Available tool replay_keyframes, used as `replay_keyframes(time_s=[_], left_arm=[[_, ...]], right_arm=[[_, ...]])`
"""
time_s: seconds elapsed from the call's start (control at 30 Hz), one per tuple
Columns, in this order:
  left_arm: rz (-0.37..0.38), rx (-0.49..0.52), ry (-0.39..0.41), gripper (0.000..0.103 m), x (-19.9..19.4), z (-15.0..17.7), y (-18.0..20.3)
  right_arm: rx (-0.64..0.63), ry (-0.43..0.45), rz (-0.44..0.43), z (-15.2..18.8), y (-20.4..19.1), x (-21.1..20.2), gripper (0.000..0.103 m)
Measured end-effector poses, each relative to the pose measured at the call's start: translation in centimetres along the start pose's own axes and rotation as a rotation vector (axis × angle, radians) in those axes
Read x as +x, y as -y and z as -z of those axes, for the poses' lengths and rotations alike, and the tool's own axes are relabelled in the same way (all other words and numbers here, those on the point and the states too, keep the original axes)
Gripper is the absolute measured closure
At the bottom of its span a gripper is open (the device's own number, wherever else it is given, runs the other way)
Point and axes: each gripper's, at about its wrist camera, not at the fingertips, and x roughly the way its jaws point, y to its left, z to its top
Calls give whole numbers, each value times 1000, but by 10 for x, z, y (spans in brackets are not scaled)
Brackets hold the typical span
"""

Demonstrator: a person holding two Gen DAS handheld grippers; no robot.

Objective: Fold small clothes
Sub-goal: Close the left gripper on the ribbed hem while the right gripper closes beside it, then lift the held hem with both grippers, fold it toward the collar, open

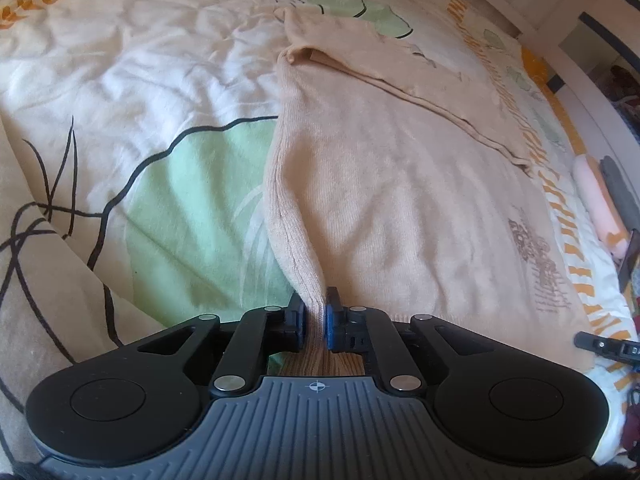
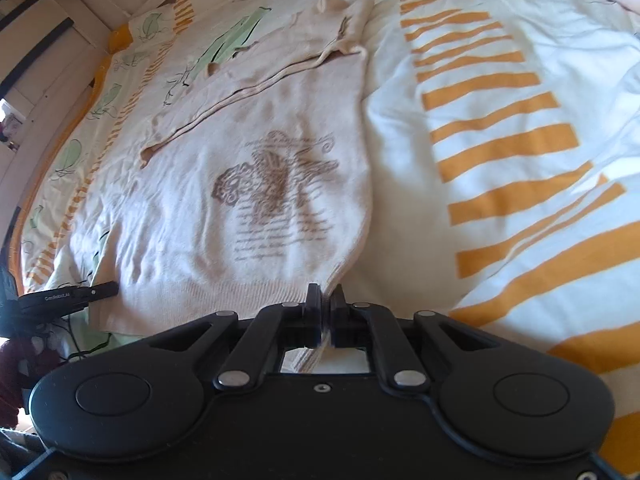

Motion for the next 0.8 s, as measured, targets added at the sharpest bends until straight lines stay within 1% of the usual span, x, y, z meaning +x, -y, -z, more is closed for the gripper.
replay_keyframes(time_s=[0.07,0.1,0.13,0.17,0.2,0.23,0.3,0.37,0.5,0.6,0.8], left_arm=[[22,-11,-14,82,3,-3,-1],[47,-16,-15,74,3,-3,-2],[63,-20,-15,71,4,-3,-2],[65,-19,-14,72,3,-3,-2],[61,-16,-9,77,2,-2,-2],[59,-15,-3,99,1,-2,-2],[75,-18,24,98,-3,0,-2],[111,-27,59,98,-9,0,-3],[180,-100,125,98,-20,-8,-9],[207,-137,169,98,-25,-21,-11],[237,-82,261,98,-34,-68,3]], right_arm=[[-11,-6,-5,0,-2,3,92],[-19,-10,-14,1,-4,4,92],[-24,-12,-29,1,-6,5,92],[-26,-11,-46,1,-8,6,92],[-27,-8,-63,1,-9,6,92],[-26,-1,-81,1,-10,6,92],[-14,29,-124,-2,-11,1,92],[5,70,-171,-6,-10,-4,92],[33,162,-235,-20,-8,-15,91],[54,209,-271,-36,-8,-17,92],[77,292,-315,-82,-5,-10,92]])
